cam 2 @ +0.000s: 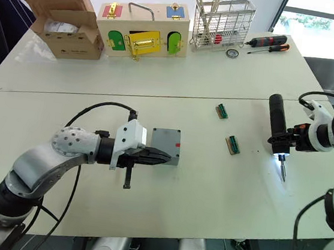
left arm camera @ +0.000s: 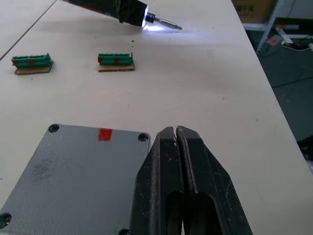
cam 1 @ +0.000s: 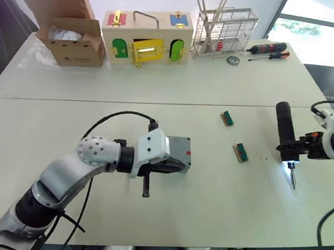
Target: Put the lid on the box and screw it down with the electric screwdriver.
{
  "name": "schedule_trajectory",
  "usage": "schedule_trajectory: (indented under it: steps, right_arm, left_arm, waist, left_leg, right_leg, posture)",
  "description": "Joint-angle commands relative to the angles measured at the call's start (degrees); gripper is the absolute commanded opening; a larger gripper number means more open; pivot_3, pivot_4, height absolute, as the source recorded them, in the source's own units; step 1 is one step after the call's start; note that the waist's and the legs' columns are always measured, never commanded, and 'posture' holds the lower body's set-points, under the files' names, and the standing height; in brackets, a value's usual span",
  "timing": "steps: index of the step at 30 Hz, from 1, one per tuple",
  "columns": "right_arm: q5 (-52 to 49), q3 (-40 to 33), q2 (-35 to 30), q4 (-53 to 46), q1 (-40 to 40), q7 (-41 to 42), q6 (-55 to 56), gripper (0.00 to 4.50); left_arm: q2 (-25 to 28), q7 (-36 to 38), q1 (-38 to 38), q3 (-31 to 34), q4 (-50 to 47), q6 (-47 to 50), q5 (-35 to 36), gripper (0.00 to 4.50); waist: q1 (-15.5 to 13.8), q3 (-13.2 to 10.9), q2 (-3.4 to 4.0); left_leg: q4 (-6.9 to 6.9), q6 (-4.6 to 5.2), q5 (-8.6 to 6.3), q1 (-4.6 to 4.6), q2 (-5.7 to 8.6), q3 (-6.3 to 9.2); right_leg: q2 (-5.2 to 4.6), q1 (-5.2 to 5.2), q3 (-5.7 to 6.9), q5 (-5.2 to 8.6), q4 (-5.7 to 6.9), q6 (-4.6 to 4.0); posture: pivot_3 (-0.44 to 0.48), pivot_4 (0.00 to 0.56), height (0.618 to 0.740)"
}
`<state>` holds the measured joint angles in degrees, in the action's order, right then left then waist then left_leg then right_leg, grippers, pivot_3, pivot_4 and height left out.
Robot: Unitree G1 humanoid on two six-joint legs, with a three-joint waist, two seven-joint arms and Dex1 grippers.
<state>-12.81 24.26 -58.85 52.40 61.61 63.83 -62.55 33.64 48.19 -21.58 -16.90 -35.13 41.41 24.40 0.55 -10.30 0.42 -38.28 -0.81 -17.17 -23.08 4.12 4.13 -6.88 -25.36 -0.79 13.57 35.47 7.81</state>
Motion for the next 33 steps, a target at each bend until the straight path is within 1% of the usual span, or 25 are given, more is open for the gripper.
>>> schedule_trajectory:
  steps: [1, 2, 4, 6, 7, 9, 10, 12, 14, 15, 17, 19, 20, 22, 23, 24, 27, 29, 32, 33]
  right_arm:
    - [5.7, 0.4, 0.8, 5.8, 3.7, 3.2, 5.3, 1.84]
    - [6.9, 0.4, 1.5, 7.3, 4.1, 3.6, 6.5, 1.84]
    - [9.0, -0.5, 2.7, 10.2, 5.0, 2.1, 8.6, 2.86]
    - [10.5, -0.7, 3.4, 11.7, 5.5, 3.0, 10.1, 3.47]
    - [11.1, -1.3, 3.7, 12.4, 5.6, 2.3, 10.7, 3.85]
    - [12.1, -2.3, 4.2, 13.4, 6.0, 1.6, 11.6, 4.48]
    - [12.4, -2.9, 4.4, 13.6, 6.2, 1.7, 11.6, 4.48]
    - [12.9, -4.3, 4.6, 13.5, 6.2, 0.8, 13.0, 4.48]
    - [13.2, -6.9, 3.5, 12.0, 5.6, -2.5, 18.6, 4.48]
    - [12.1, -9.6, 2.9, 9.6, 5.1, -4.1, 21.6, 4.48]
    - [8.0, -15.9, 2.5, 2.3, 2.8, -4.6, 23.3, 4.48]
    - [3.2, -22.8, 2.6, -9.8, -4.2, -4.4, 24.3, 4.48]
    - [-0.2, -26.7, 3.0, -19.2, -10.6, -3.9, 23.0, 4.48]
    - [-9.1, -36.5, 5.9, -41.6, -27.4, -2.0, 21.0, 4.48]
    - [-12.9, -40.3, 7.5, -51.0, -34.8, -1.8, 19.4, 4.48]
    - [-15.6, -43.1, 8.9, -57.8, -40.4, -2.6, 17.0, 4.48]
    - [-21.5, -48.0, 11.5, -68.0, -50.1, -5.5, 10.8, 4.48]
    - [-26.4, -51.2, 13.3, -74.2, -58.3, -5.7, 6.9, 4.48]
    - [-30.4, -52.9, 15.1, -79.6, -66.3, -6.2, 5.5, 4.48]
    - [-31.0, -52.7, 15.3, -80.7, -68.2, -6.5, 5.5, 4.48]
  left_arm:
    - [0.1, -1.6, 1.1, 2.9, -3.2, 0.9, 2.0, 0.00]
    - [-0.1, -1.9, 1.5, 3.7, -3.5, 0.9, 2.4, 0.00]
    - [-0.2, -2.8, 2.3, 5.3, -3.7, -0.2, 2.4, 0.00]
    - [-1.1, -4.2, 3.0, 7.8, -3.7, -1.9, 2.8, 0.00]
    - [-1.1, -4.4, 4.2, 9.4, -4.0, -3.1, 3.1, 0.00]
    - [-0.6, -4.2, 6.2, 11.4, -4.4, -5.2, 3.2, 0.00]
    - [-0.1, -4.0, 7.2, 12.4, -4.2, -5.6, 3.4, 0.00]
    - [0.5, -4.0, 8.4, 15.3, -2.8, -2.5, 6.7, 0.00]
    - [0.6, -6.8, 9.6, 18.9, -0.8, 0.2, 7.7, 0.00]
    - [1.0, -8.0, 11.1, 21.3, -0.4, 1.3, 8.3, 0.00]
    - [2.2, -8.6, 14.8, 25.7, -0.8, 3.2, 10.1, 0.00]
    - [2.9, -8.5, 18.2, 28.9, -1.2, 4.6, 12.4, 0.00]
    - [3.4, -8.5, 20.2, 30.0, -0.9, 5.6, 13.1, 0.00]
    - [5.1, -7.7, 25.1, 31.4, -0.4, 6.3, 12.8, 0.00]
    - [5.8, -7.1, 27.1, 32.1, -0.2, 6.3, 13.0, 0.00]
    - [6.3, -6.6, 28.6, 32.7, -0.1, 6.2, 13.3, 0.00]
    - [7.2, -5.7, 31.6, 33.7, 0.1, 5.8, 14.1, 0.00]
    - [7.3, -4.7, 35.5, 33.9, -1.1, 5.7, 14.6, 0.00]
    - [6.6, -4.0, 40.3, 33.6, -2.7, 4.8, 15.0, 0.00]
    - [6.0, -4.5, 41.2, 33.5, -2.8, 4.6, 15.1, 0.00]
  waist:
    - [0.0, 0.0, -0.01]
    - [0.0, 0.0, -0.01]
    - [0.1, 0.0, -0.02]
    - [0.1, 0.0, -0.02]
    - [0.1, 0.0, -0.03]
    - [0.1, 0.0, -0.04]
    - [0.1, 0.0, -0.04]
    - [0.0, 0.0, -0.03]
    - [0.1, 0.0, -0.02]
    - [0.1, 0.0, -0.02]
    - [0.4, 0.0, -0.02]
    - [0.4, 0.0, -0.02]
    - [0.3, 0.0, -0.04]
    - [0.1, 0.1, -0.17]
    - [-0.3, 0.1, -0.21]
    - [-0.7, 0.1, -0.20]
    - [-1.4, 0.0, -0.01]
    - [-1.5, 0.1, -0.03]
    - [-1.4, 0.4, -0.54]
    - [-1.3, 0.4, -0.58]
  left_leg:
    - [0.00, 0.00, 0.00, 0.00, 0.01, 0.03]
    - [-0.01, -0.01, 0.00, -0.01, 0.01, 0.03]
    - [-0.05, -0.01, 0.00, -0.01, 0.00, 0.04]
    - [-0.09, -0.03, 0.02, 0.02, 0.02, 0.03]
    - [-0.10, -0.05, 0.03, 0.03, 0.02, 0.04]
    - [-0.10, -0.08, 0.04, 0.10, 0.01, 0.07]
    - [-0.10, -0.10, 0.05, 0.13, 0.02, 0.07]
    - [-0.10, -0.10, 0.06, 0.26, 0.01, 0.07]
    - [-0.10, -0.10, 0.05, 0.38, 0.02, 0.07]
    - [-0.10, -0.09, 0.05, 0.45, 0.02, 0.07]
    - [-0.08, -0.09, 0.05, 0.54, 0.02, 0.05]
    - [0.01, -0.09, 0.05, 0.58, -0.03, 0.03]
    - [0.04, -0.09, 0.05, 0.61, -0.09, 0.03]
    - [0.11, -0.09, 0.04, 0.61, -0.16, 0.18]
    - [0.09, -0.09, 0.03, 0.62, -0.33, 0.29]
    - [0.14, -0.09, 0.03, 0.58, -0.34, 0.40]
    - [0.02, 0.07, -0.05, 0.58, -0.16, 0.32]
    - [-0.07, 0.41, -0.04, 0.67, 0.02, 0.22]
    - [-0.03, 0.54, -0.04, 0.96, -0.02, 0.26]
    - [0.01, 0.54, -0.04, 0.98, -0.06, 0.28]
  right_leg:
    - [0.00, 0.00, 0.01, 0.00, -0.01, 0.00]
    - [0.00, 0.00, 0.01, 0.00, -0.03, 0.00]
    - [0.00, 0.03, 0.00, -0.01, -0.06, 0.01]
    - [0.00, 0.07, 0.00, -0.03, -0.03, 0.00]
    - [0.00, 0.08, 0.01, -0.04, -0.02, -0.01]
    - [0.00, 0.15, 0.02, -0.06, 0.00, -0.02]
    - [0.01, 0.17, 0.02, -0.07, 0.00, -0.04]
    - [0.01, 0.31, 0.02, -0.08, 0.01, -0.05]
    - [0.01, 0.43, 0.01, -0.09, 0.01, -0.05]
    - [0.01, 0.48, 0.00, -0.09, 0.02, -0.06]
    - [0.02, 0.53, -0.02, -0.10, 0.08, -0.05]
    - [0.05, 0.48, -0.05, -0.09, 0.10, -0.05]
    - [0.09, 0.48, -0.04, -0.09, 0.10, -0.04]
    - [0.13, 0.52, 0.07, -0.07, 0.09, -0.03]
    - [0.17, 0.59, 0.15, -0.07, 0.08, -0.02]
    - [0.17, 0.63, 0.24, -0.06, 0.01, -0.02]
    - [0.04, 0.67, 0.08, -0.07, 0.00, -0.02]
    - [-0.10, 0.82, -0.06, -0.25, -0.06, -0.10]
    - [-0.08, 1.24, 0.00, -0.28, -0.28, -0.18]
    - [-0.04, 1.24, 0.01, -0.28, -0.29, -0.18]
  posture:
    - [0.000, 0.150, 0.734]
    - [0.000, 0.150, 0.734]
    - [0.000, 0.150, 0.734]
    - [0.000, 0.150, 0.734]
    - [0.000, 0.150, 0.734]
    - [0.000, 0.150, 0.734]
    - [0.000, 0.150, 0.734]
    - [0.000, 0.150, 0.734]
    - [0.000, 0.150, 0.734]
    - [0.000, 0.150, 0.734]
    - [0.000, 0.150, 0.734]
    - [0.000, 0.150, 0.734]
    - [0.000, 0.150, 0.734]
    - [0.000, 0.150, 0.734]
    - [0.000, 0.150, 0.734]
    - [0.000, 0.150, 0.734]
    - [0.000, 0.150, 0.734]
    - [0.000, 0.150, 0.734]
    - [0.000, 0.150, 0.734]
    - [0.000, 0.150, 0.734]
